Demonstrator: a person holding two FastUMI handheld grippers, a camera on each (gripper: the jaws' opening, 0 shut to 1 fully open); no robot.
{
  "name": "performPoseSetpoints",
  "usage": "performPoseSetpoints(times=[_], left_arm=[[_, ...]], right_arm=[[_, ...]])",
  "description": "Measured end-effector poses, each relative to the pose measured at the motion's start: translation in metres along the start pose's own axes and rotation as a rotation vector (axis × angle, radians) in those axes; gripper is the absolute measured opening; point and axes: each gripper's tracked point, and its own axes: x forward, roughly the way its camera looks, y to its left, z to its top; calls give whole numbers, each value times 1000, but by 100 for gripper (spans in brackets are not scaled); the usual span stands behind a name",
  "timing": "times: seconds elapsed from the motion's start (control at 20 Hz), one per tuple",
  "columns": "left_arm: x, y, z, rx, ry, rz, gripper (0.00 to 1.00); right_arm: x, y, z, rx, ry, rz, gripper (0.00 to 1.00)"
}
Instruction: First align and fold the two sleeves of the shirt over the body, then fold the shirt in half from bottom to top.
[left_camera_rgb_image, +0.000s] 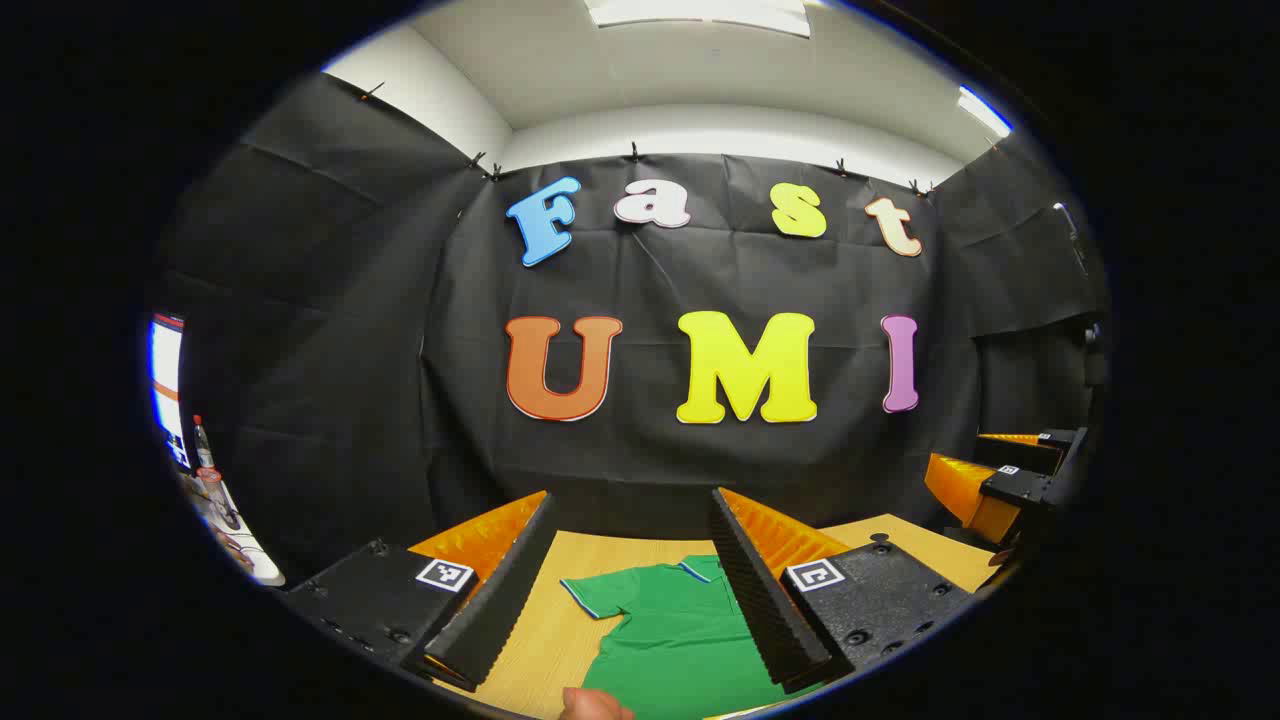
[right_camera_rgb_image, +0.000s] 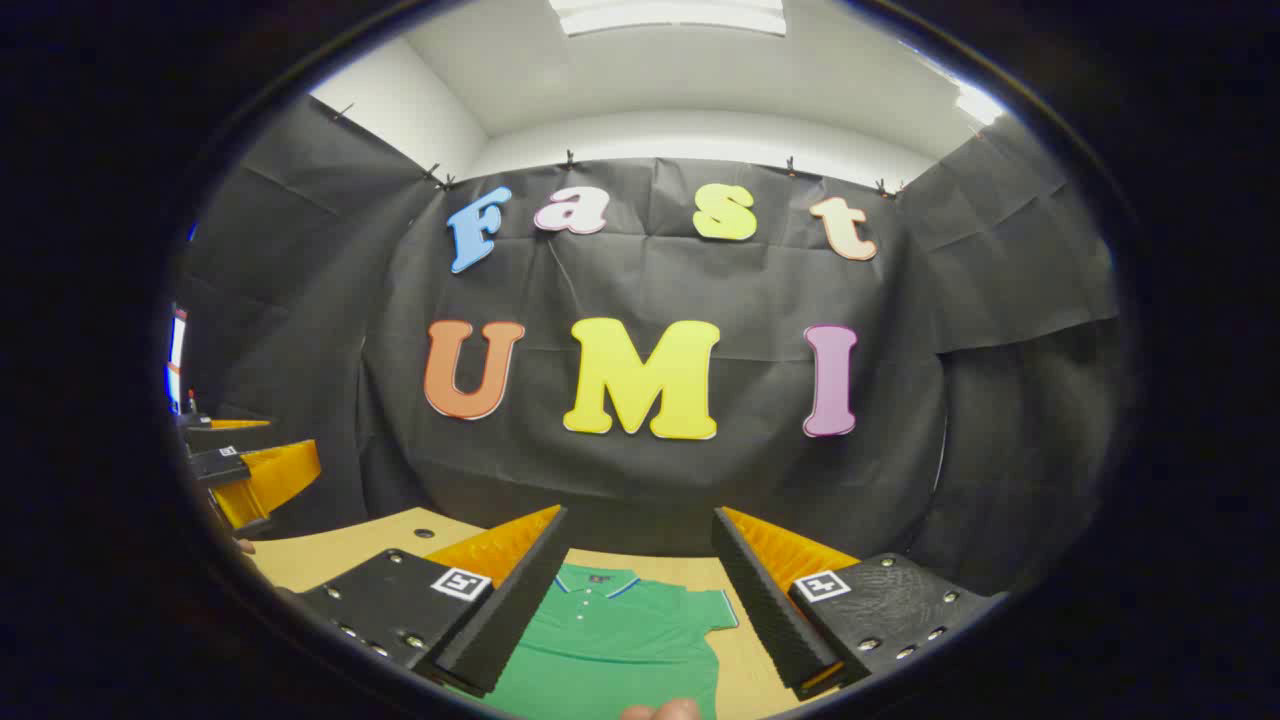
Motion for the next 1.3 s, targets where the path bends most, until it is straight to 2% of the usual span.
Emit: performPoseSetpoints(times=[0.45,0.8,1.15,1.3], left_arm=[[0,-1,-6,0,32,-18,98],[0,0,-7,7,46,-9,98],[-1,-1,-4,15,41,-15,98],[0,-3,1,15,7,-19,98]], right_arm=[[-1,-21,-3,-1,0,-41,94],[5,-24,-11,5,21,-34,94],[25,-20,-13,-20,26,-16,94],[50,-34,-13,-35,39,-40,94]])
